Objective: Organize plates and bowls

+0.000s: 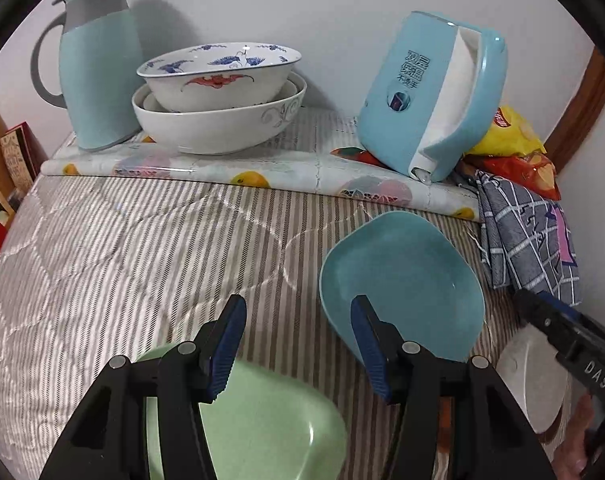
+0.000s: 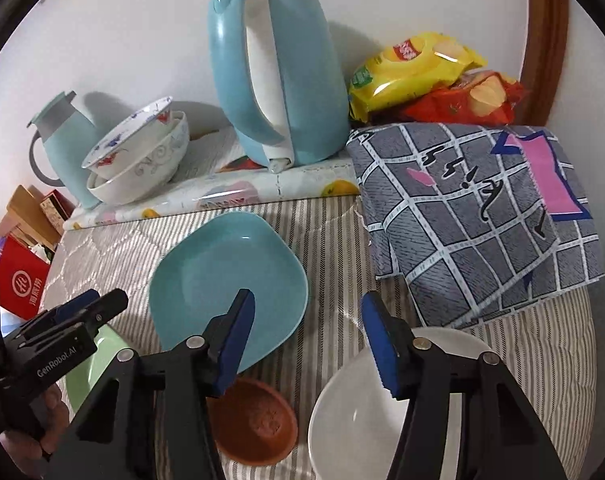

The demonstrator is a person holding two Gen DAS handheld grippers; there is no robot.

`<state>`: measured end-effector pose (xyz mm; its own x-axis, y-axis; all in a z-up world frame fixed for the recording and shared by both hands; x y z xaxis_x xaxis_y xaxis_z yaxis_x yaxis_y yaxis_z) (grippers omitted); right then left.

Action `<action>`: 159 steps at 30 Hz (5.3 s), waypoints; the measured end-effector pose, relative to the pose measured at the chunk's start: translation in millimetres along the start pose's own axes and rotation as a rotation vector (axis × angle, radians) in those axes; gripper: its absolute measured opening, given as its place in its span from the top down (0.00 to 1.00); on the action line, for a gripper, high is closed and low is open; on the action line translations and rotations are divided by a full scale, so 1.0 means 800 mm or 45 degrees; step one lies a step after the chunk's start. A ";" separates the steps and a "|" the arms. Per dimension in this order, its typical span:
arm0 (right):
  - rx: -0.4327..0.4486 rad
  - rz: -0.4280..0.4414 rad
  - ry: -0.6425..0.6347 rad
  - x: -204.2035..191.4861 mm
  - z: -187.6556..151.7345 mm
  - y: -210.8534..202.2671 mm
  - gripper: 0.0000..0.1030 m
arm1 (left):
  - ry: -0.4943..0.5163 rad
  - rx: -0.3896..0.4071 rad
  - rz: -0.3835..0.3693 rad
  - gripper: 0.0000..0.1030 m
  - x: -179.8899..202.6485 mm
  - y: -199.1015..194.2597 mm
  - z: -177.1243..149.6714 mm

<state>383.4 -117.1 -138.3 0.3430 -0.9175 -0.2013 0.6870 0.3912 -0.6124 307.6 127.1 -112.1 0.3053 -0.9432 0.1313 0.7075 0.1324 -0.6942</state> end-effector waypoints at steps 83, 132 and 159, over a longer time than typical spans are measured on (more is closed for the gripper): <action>0.189 0.017 -0.037 -0.066 -0.041 -0.176 0.94 | -0.081 0.167 -0.125 0.90 0.006 -0.173 -0.039; 0.060 0.126 -0.123 -0.149 -0.090 -0.131 0.93 | -0.256 0.120 -0.006 0.90 -0.099 -0.166 -0.090; -0.051 0.194 -0.254 -0.191 -0.082 -0.015 0.91 | -0.318 -0.012 0.116 0.90 -0.138 -0.086 -0.092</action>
<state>280.8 13.4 -150.0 0.5631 -0.8143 -0.1413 0.5929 0.5171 -0.6173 178.6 199.7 -130.9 0.5160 -0.8230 0.2374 0.6642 0.2094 -0.7176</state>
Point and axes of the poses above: each gripper's, at about its wrist camera, not at the fingertips, and y roughly the way its jaws point, x to its right, z to its top, the point moved 1 cm from there along y, roughly the way its jaws point, and after that the axes turned 14 degrees about x, right-handed, at the moved point
